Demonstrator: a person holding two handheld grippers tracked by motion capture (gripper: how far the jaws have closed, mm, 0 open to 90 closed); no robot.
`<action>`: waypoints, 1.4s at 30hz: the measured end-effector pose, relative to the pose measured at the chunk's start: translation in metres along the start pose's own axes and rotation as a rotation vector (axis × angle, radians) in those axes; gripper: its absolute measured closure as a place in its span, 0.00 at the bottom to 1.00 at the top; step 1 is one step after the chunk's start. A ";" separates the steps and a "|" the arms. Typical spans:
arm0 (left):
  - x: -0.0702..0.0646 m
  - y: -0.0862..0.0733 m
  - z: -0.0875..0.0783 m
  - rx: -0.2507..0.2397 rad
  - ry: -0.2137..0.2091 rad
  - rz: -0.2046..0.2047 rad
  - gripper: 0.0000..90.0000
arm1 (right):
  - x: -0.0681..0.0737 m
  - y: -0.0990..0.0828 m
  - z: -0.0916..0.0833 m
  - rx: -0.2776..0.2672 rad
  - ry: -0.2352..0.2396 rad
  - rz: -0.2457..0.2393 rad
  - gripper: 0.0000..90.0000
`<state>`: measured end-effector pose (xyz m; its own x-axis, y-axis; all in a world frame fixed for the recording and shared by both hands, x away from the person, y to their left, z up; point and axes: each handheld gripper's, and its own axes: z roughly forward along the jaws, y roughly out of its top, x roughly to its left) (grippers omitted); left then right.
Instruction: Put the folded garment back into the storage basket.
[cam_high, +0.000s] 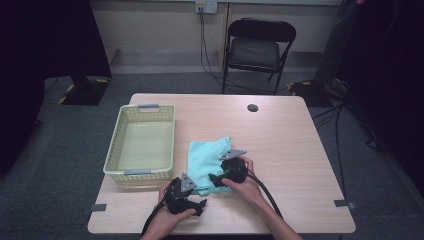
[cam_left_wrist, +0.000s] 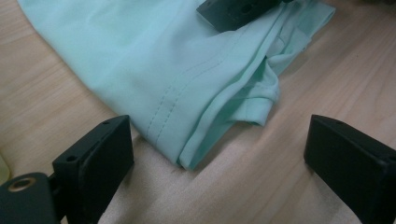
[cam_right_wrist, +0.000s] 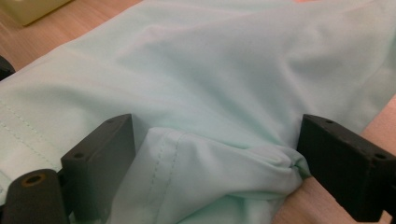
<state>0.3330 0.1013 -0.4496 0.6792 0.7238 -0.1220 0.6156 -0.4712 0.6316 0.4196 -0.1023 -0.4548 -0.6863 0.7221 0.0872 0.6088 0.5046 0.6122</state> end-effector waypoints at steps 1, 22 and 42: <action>0.000 0.000 0.000 0.000 0.000 0.000 0.09 | 0.000 0.000 -0.001 -0.001 0.000 -0.004 0.12; 0.001 0.000 0.000 -0.007 0.000 0.000 0.08 | 0.006 0.008 -0.029 -0.069 -0.004 -0.002 0.15; 0.001 0.000 0.001 -0.012 0.002 -0.002 0.08 | -0.009 -0.002 -0.062 -0.129 -0.051 0.063 0.16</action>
<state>0.3337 0.1019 -0.4506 0.6769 0.7259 -0.1222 0.6126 -0.4634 0.6403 0.3999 -0.1394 -0.4085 -0.6247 0.7756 0.0905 0.5918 0.3946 0.7029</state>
